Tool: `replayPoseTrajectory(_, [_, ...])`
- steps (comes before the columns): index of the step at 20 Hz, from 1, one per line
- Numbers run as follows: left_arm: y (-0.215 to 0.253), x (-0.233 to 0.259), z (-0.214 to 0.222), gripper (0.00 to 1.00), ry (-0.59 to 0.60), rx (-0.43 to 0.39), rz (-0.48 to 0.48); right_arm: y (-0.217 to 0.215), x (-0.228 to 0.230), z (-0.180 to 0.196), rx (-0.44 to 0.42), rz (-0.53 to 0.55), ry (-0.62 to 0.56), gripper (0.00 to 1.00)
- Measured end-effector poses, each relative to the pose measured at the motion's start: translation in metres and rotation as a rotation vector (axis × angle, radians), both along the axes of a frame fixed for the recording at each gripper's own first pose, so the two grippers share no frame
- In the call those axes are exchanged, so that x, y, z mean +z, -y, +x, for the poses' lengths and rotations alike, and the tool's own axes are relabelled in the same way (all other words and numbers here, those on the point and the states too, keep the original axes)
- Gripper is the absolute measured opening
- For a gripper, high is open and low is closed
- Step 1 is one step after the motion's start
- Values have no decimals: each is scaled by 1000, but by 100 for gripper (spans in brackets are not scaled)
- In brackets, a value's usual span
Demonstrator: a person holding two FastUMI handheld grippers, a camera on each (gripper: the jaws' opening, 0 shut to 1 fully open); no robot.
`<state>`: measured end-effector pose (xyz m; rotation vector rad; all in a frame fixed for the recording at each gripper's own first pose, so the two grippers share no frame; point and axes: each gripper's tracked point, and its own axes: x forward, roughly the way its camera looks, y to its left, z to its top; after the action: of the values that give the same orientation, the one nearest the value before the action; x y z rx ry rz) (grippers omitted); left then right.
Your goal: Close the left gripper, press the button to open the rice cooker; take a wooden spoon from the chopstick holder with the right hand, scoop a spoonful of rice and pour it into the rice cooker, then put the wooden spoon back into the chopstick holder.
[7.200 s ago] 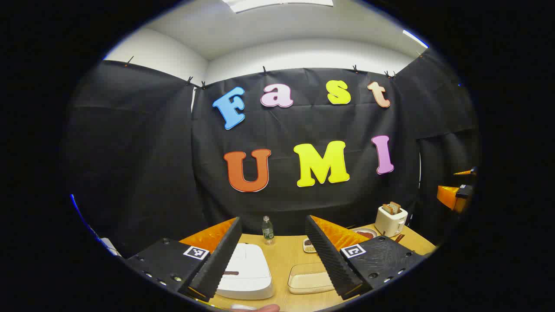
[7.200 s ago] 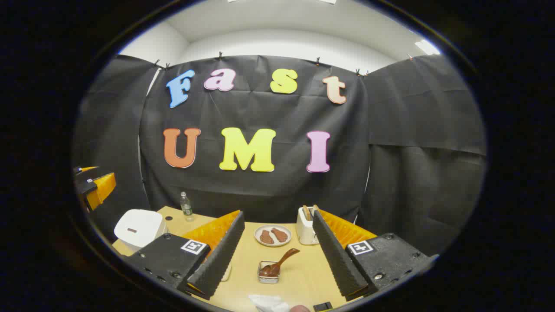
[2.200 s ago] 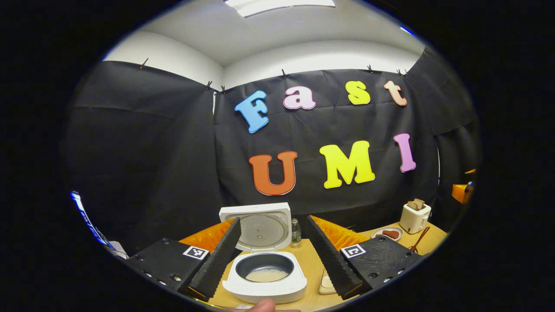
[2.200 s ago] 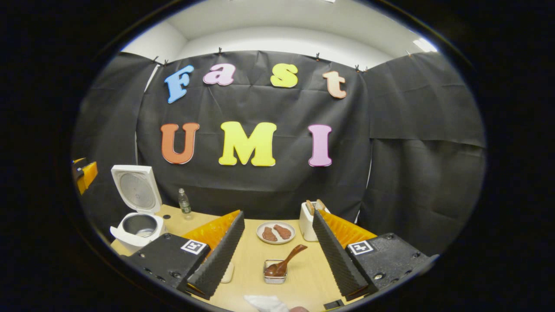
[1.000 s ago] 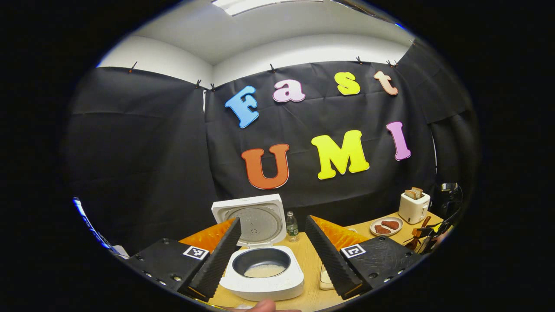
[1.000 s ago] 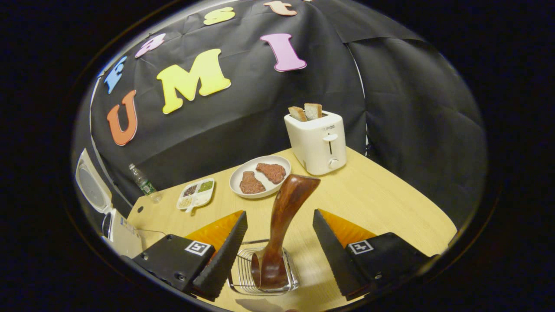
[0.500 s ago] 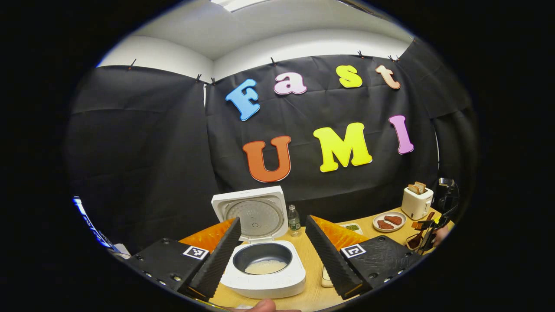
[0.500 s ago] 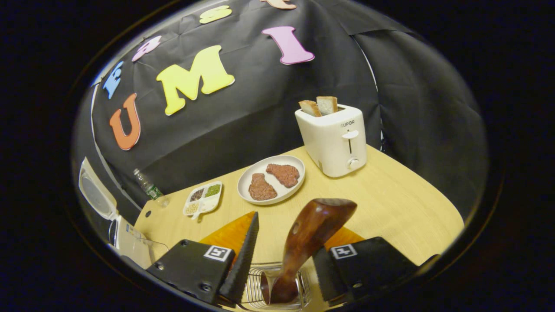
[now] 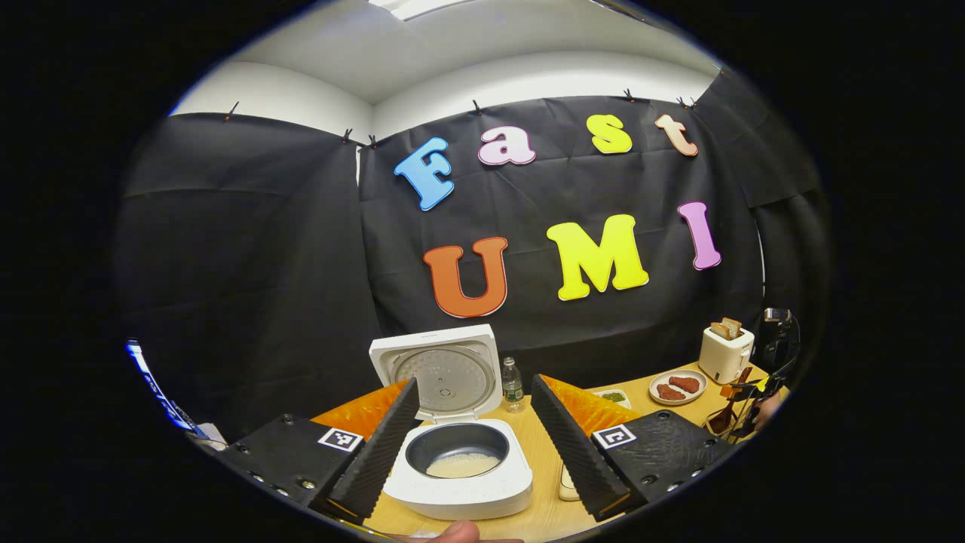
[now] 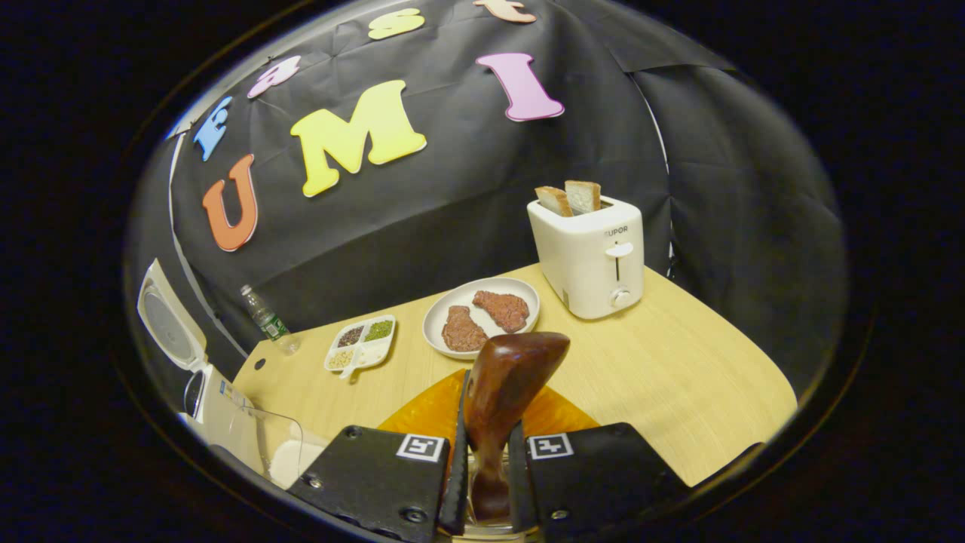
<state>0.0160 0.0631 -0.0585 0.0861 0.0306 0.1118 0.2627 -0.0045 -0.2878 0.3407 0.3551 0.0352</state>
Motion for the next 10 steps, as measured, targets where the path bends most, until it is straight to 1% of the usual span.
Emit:
replayPoseTrajectory(3, [-5,-1,-2,95,-1,6,2,-2,21,-12,0,-31,32,28])
replayPoseTrajectory(5, [-8,-2,-4,95,2,7,0,-2,41,-23,-6,-76,63,28])
replayPoseTrajectory(8, [-17,-7,-5,95,1,17,-4,-4,91,-39,-17,-169,143,28])
replayPoseTrajectory(10, [-23,-8,-7,95,5,21,-11,-16,126,-52,-5,-234,186,28])
